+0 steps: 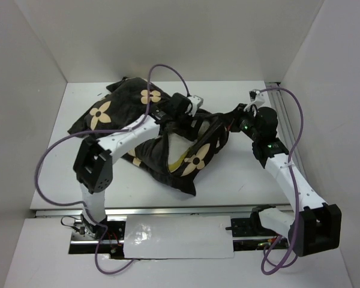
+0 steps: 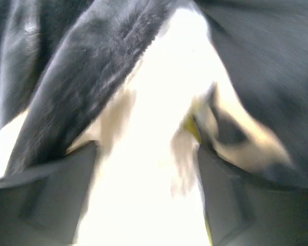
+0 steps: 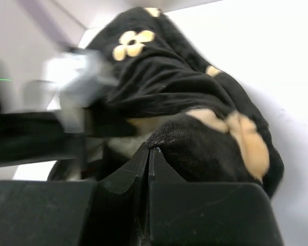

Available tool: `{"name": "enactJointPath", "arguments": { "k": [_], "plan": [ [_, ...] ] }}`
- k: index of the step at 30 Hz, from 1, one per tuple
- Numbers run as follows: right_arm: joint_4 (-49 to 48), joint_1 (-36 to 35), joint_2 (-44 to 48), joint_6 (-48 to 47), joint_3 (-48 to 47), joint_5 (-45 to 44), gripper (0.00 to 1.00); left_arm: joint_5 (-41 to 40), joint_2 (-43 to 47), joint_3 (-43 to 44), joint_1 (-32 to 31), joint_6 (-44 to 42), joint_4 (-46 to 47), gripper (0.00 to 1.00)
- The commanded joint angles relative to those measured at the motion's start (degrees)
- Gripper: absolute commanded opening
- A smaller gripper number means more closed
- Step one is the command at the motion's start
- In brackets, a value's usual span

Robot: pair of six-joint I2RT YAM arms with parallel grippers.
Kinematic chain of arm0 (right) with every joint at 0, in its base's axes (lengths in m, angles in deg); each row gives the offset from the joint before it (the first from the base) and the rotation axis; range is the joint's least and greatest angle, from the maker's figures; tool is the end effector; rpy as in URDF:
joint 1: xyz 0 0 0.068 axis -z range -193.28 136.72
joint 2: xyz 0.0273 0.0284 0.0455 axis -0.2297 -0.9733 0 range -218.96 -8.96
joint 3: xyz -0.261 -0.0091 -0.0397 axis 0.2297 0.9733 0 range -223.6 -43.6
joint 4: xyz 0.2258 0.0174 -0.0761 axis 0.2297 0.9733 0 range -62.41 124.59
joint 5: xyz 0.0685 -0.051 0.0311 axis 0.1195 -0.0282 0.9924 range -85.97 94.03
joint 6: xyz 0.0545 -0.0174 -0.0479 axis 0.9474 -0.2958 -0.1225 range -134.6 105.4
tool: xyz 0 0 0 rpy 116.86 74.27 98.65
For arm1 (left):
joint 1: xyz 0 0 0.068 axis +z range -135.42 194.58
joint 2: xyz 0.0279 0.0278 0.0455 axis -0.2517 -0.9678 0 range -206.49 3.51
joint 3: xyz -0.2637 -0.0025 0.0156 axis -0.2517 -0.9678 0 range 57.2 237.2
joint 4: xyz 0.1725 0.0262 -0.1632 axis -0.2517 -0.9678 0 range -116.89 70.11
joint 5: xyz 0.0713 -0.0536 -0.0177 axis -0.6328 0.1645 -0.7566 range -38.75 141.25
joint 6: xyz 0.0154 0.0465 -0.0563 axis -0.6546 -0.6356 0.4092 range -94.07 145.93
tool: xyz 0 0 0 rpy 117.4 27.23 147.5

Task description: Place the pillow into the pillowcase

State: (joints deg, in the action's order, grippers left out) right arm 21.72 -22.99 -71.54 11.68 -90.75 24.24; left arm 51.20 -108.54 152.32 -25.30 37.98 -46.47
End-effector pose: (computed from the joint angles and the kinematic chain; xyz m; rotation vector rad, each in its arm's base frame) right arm 0.2549 0.0656 0.3169 -0.0089 1.7895 0.7623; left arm 0.3404 -0.2844 0.2489 0.5703 2.3049 -0.4455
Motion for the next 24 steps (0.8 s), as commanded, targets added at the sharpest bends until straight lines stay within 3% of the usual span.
{"name": "enactJointPath", "arguments": {
  "k": [1, 6, 7, 9, 10, 11, 14, 17, 19, 24],
  "plan": [
    [-0.1, 1.8, 2.6, -2.8, 0.9, -7.3, 0.03, 0.5, 9.6, 1.2, 0.3, 0.1, -5.1, 0.96],
    [8.0, 1.8, 3.3, -4.8, 4.2, -10.9, 0.34, -5.9, 14.2, 2.5, 1.1, 4.1, -9.6, 1.00],
    [10.2, 1.8, 3.3, -4.8, 5.7, -10.9, 0.53, -7.1, 15.0, 1.8, 2.0, 6.2, -10.9, 1.00],
    [11.7, 1.8, 4.0, -6.3, 7.3, -8.7, 0.79, -8.3, 15.8, 0.4, 2.5, 7.9, -11.6, 1.00],
    [14.3, 1.8, 5.2, -6.9, 8.0, -7.9, 0.91, -8.3, 15.8, -1.2, 2.5, 8.4, -11.6, 0.96],
    [15.9, 1.8, 5.9, -7.7, 8.0, -7.1, 0.94, -8.3, 16.6, -2.3, 2.5, 8.9, -11.6, 0.95],
    [22.4, 0.9, 8.9, -9.1, 6.3, -5.2, 0.94, -6.2, 18.8, -7.3, 2.5, 10.3, -12.2, 0.89],
    [26.4, -2.6, 9.4, -9.1, 5.1, -3.4, 0.83, -7.6, 21.3, -12.6, 0.6, 11.7, -12.2, 0.89],
    [25.5, -5.4, 7.2, -6.2, 5.1, -2.2, 0.72, -8.1, 22.1, -15.3, -1.7, 12.3, -12.2, 0.91],
    [16.3, -16.7, 1.8, 0.8, 10.8, -5.9, 0.71, -9.3, 23.4, -17.7, -4.6, 12.3, -10.9, 0.94]
  ]
}}
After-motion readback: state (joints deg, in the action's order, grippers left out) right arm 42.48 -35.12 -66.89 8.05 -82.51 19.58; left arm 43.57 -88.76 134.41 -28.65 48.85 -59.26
